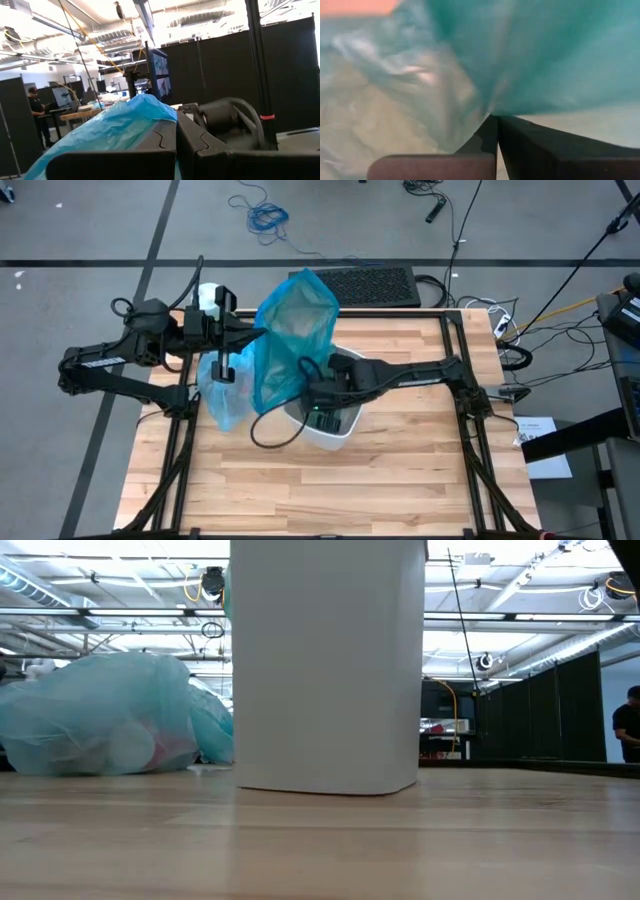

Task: Place trash/remove bag and relplace
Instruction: Insert the plastic bag in the white trash bin

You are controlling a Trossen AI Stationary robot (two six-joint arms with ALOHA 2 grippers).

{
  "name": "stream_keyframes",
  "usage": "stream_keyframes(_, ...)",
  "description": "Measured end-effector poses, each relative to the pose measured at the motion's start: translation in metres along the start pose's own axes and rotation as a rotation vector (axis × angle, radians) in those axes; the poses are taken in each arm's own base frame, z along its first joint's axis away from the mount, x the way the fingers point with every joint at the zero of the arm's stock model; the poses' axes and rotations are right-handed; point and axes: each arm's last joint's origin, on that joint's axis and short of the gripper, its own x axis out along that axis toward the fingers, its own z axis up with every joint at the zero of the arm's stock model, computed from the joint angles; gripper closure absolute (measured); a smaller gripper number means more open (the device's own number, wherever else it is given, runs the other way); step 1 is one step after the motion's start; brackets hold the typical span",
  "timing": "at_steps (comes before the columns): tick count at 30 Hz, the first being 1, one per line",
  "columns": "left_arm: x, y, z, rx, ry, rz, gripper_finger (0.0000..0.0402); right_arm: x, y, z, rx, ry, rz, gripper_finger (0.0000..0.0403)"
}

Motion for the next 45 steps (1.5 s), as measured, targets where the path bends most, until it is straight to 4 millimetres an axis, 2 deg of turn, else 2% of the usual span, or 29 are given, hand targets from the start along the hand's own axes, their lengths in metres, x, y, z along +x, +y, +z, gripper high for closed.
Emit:
stream_keyframes(6, 0.000, 0.000, 0.001, 0.000, -0.005, -0.004, 0.0402, -0.055, -0.009, -0.013, 0.043, -0.130, -0.015, 0.0403)
stream_keyframes(9, 0.000, 0.000, 0.000, -0.001, -0.005, -0.004, 0.0402, -0.085, -0.021, -0.023, 0.086, -0.192, 0.015, 0.0403)
stream_keyframes(13, 0.000, -0.001, 0.001, -0.010, -0.015, -0.050, 0.0402, -0.123, -0.047, -0.038, 0.158, -0.283, -0.039, 0.0388)
stream_keyframes(17, 0.000, -0.002, 0.001, -0.025, -0.021, -0.085, 0.0402, -0.131, -0.088, -0.050, 0.291, -0.242, -0.153, 0.0373)
stream_keyframes(22, 0.000, -0.003, 0.001, -0.026, -0.020, -0.106, 0.0402, -0.115, -0.122, -0.055, 0.423, -0.135, -0.069, 0.0398)
stream_keyframes(25, 0.000, -0.003, 0.000, -0.028, -0.011, -0.113, 0.0402, -0.096, -0.130, -0.062, 0.442, -0.034, -0.025, 0.0399)
stream_keyframes(28, 0.000, -0.004, -0.001, -0.029, -0.001, -0.114, 0.0402, -0.079, -0.136, -0.062, 0.420, -0.038, -0.004, 0.0402)
stream_keyframes(30, 0.000, -0.004, -0.001, -0.029, -0.002, -0.117, 0.0402, -0.066, -0.142, -0.059, 0.398, -0.077, 0.011, 0.0402)
stream_keyframes(33, 0.000, -0.004, -0.001, -0.030, -0.006, -0.143, 0.0402, -0.051, -0.167, -0.052, 0.396, -0.174, 0.096, 0.0402)
stream_keyframes(37, 0.000, -0.007, 0.000, -0.033, -0.020, -0.184, 0.0402, -0.031, -0.209, -0.046, 0.406, -0.341, 0.330, 0.0403)
stream_keyframes(41, 0.000, -0.009, 0.001, -0.034, -0.024, -0.194, 0.0402, 0.000, -0.245, -0.048, 0.457, -0.431, 0.538, 0.0401)
stream_keyframes(45, 0.000, -0.009, 0.000, -0.036, -0.019, -0.206, 0.0402, 0.024, -0.261, -0.046, 0.466, -0.520, 0.776, 0.0376)
